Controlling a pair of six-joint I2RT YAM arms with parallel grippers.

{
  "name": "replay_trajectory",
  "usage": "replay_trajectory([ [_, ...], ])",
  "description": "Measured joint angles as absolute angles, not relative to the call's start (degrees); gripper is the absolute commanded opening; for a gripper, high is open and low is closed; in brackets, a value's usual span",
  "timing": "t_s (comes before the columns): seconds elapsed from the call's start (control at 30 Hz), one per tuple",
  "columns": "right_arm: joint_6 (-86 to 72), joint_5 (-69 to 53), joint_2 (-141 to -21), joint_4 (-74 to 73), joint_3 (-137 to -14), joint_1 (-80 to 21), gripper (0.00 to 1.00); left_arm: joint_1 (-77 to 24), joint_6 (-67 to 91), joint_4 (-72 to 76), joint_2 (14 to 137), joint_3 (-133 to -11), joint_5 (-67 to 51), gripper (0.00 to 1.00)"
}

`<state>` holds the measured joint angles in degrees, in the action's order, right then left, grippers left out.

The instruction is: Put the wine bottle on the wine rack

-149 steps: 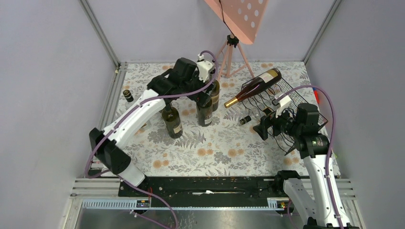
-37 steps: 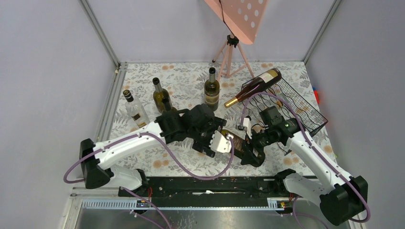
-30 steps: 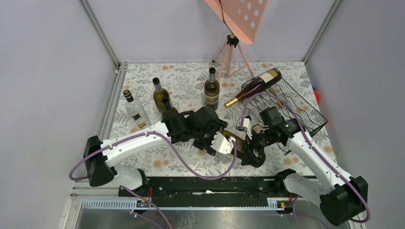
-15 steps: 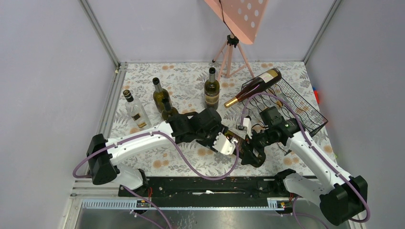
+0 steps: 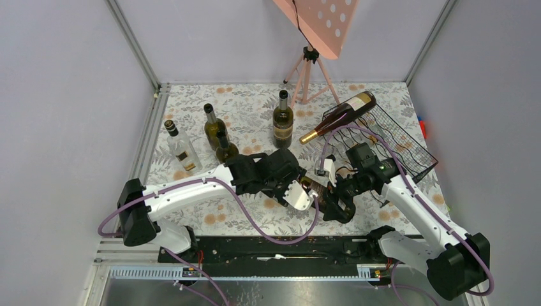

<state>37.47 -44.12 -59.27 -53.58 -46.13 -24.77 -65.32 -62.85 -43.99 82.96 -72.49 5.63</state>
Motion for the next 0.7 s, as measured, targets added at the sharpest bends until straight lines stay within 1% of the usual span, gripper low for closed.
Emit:
replay_trajectory([
  [0.07, 37.65, -44.01, -59.31, -53.65, -46.06, -24.77, 0.00, -65.32, -63.24, -44.05, 82.96, -72.49, 6.28, 0.72],
  [0.13, 37.71, -43.99, -59.42, -53.67, -46.06, -24.77, 0.00, -65.36, -63.59, -44.05, 82.96, -72.49, 6.68, 0.69],
  [0.4, 37.82, -43.18, -59.55, -53.82, -46.04, -24.75, 0.00, -65.36, -64.71, -44.21, 83.96, -72.86, 7.70, 0.46],
  [0.47, 37.80, -42.89, -59.55, -53.84, -46.04, -24.77, 0.00, -65.36, -64.66, -44.16, 84.53, -73.28, 7.73, 0.36],
  [0.5, 37.78, -42.85, -59.55, -53.84, -46.02, -24.77, 0.04, -65.36, -64.58, -44.18, 84.77, -73.36, 7.68, 0.30],
  [0.53, 37.63, -42.65, -59.55, -53.80, -46.00, -24.75, 0.08, -65.36, -64.60, -44.56, 84.95, -73.49, 7.66, 0.21],
  [0.63, 37.56, -42.33, -59.55, -53.91, -45.95, -24.73, 0.35, -65.43, -63.94, -45.21, 85.54, -73.56, 7.53, 0.00],
  [0.67, 37.58, -42.13, -59.55, -53.93, -45.95, -24.73, 0.47, -65.43, -63.61, -45.25, 85.71, -73.65, 7.53, 0.00],
  [0.7, 37.54, -42.00, -59.55, -53.98, -45.95, -24.73, 0.54, -65.43, -63.37, -45.32, 85.82, -73.67, 7.55, 0.00],
])
